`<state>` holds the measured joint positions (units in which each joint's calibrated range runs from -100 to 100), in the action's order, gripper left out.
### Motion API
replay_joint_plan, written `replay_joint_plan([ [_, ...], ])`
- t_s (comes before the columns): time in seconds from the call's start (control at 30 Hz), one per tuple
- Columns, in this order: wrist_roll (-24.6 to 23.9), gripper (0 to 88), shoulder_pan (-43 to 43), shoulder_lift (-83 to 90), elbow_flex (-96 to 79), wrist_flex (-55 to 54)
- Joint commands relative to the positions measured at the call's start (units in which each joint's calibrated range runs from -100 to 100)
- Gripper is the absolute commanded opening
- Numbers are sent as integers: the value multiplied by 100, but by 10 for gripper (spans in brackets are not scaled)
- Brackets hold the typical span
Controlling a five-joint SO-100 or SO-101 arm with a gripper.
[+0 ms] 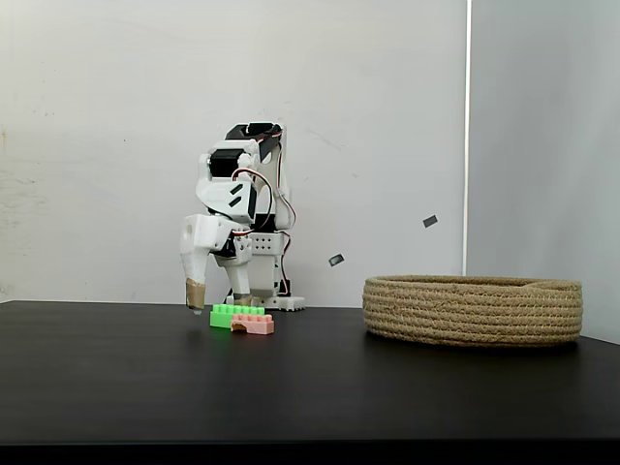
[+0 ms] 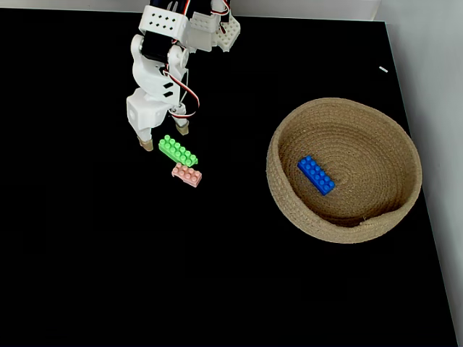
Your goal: Place the lego blocks in the tray
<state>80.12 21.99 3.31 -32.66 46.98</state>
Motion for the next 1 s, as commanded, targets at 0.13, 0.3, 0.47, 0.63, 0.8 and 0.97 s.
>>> replay_joint_plan([
  [0.13, -137, 275, -80, -90, 124, -179],
  [0.3, -181, 269, -162, -219, 124, -287],
  [0.47, -230, 254, -237, -348, 106, -387],
  [0.63, -278, 223, -294, -391, -4, -503],
  [0.8, -366, 145, -385, -391, -177, -628],
  [0.97, -440, 35, -443, -365, -478, -945],
])
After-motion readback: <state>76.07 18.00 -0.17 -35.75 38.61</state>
